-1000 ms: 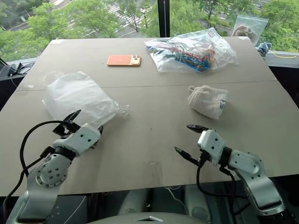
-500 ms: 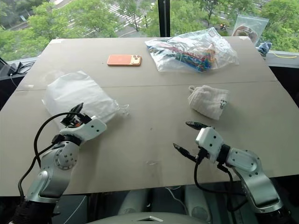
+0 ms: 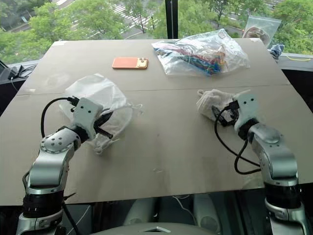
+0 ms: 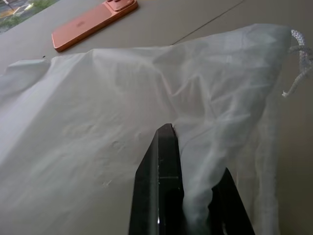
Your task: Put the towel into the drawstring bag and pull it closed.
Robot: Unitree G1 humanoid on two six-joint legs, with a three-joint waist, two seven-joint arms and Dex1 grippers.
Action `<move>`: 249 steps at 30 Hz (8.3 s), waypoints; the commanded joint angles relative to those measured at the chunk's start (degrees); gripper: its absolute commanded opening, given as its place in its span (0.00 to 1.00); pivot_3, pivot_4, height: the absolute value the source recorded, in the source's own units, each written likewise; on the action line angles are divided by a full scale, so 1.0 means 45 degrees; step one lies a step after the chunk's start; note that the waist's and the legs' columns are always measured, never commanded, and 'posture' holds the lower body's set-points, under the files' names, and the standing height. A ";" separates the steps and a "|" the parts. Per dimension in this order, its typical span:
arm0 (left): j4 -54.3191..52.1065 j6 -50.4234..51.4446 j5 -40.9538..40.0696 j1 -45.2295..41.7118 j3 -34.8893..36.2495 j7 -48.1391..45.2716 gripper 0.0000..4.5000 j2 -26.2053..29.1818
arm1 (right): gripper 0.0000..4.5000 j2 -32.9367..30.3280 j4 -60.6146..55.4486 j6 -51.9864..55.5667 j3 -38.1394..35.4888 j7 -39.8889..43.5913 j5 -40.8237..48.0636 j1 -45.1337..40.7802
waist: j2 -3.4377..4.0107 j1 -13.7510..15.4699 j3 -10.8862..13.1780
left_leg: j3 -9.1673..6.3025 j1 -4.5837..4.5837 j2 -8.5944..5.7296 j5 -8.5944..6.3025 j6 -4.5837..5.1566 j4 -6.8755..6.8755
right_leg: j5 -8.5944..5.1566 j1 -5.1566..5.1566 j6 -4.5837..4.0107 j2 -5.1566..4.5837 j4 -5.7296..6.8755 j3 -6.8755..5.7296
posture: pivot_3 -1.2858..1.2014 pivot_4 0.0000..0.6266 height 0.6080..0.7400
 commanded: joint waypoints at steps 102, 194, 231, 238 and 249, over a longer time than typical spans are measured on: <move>0.0577 0.0958 -0.5039 -0.2892 -0.3024 -0.3381 0.00 0.4089 | 0.00 0.2643 0.1861 -0.3898 0.5657 0.6115 0.1390 -0.1015 | -0.0018 -0.0288 -0.0003 | -0.0008 0.0001 -0.0008 0.0002 -0.0005 -0.0136 | -0.0004 -0.0041 -0.0011 0.0002 -0.0050 0.0014 | 0.52 0.24 1.00; 0.0679 0.8473 -0.9348 -0.5796 -0.0071 0.0988 0.00 -0.0530 | 0.00 0.6002 0.3162 -0.1695 0.4602 0.2159 0.0280 -0.3317 | -0.0011 -0.0386 0.0003 | -0.0016 -0.0002 -0.0018 0.0003 -0.0005 -0.0123 | 0.0001 -0.0049 -0.0011 0.0000 -0.0016 0.0014 | 0.52 0.24 1.00; 0.2479 0.9978 -1.5865 -0.6427 0.4430 0.4886 0.00 -0.2282 | 0.00 0.6921 0.3291 -0.0618 0.0008 0.2289 0.6955 -0.2815 | -0.0008 -0.0331 0.0005 | -0.0031 -0.0005 -0.0020 0.0003 -0.0006 -0.0115 | 0.0003 -0.0037 -0.0011 -0.0006 -0.0021 0.0001 | 0.52 0.24 1.00; 0.2036 0.9738 -1.9339 -0.5452 0.2907 0.6541 0.00 -0.2183 | 0.00 0.6913 0.2838 -0.0870 0.0936 0.1694 0.6039 -0.3032 | -0.0009 -0.0321 0.0004 | -0.0031 -0.0006 -0.0017 0.0003 -0.0006 -0.0120 | 0.0003 -0.0045 -0.0012 -0.0005 -0.0016 0.0006 | 0.52 0.24 1.00; 0.2555 0.7812 -2.0142 -0.5284 0.1330 0.7526 0.00 -0.1534 | 0.00 0.5234 0.3282 -0.3931 0.5966 0.4831 0.1764 -0.3467 | -0.0012 -0.0289 0.0003 | -0.0025 -0.0004 -0.0025 0.0005 -0.0008 -0.0118 | 0.0002 -0.0043 -0.0010 -0.0006 -0.0024 0.0011 | 0.52 0.24 1.00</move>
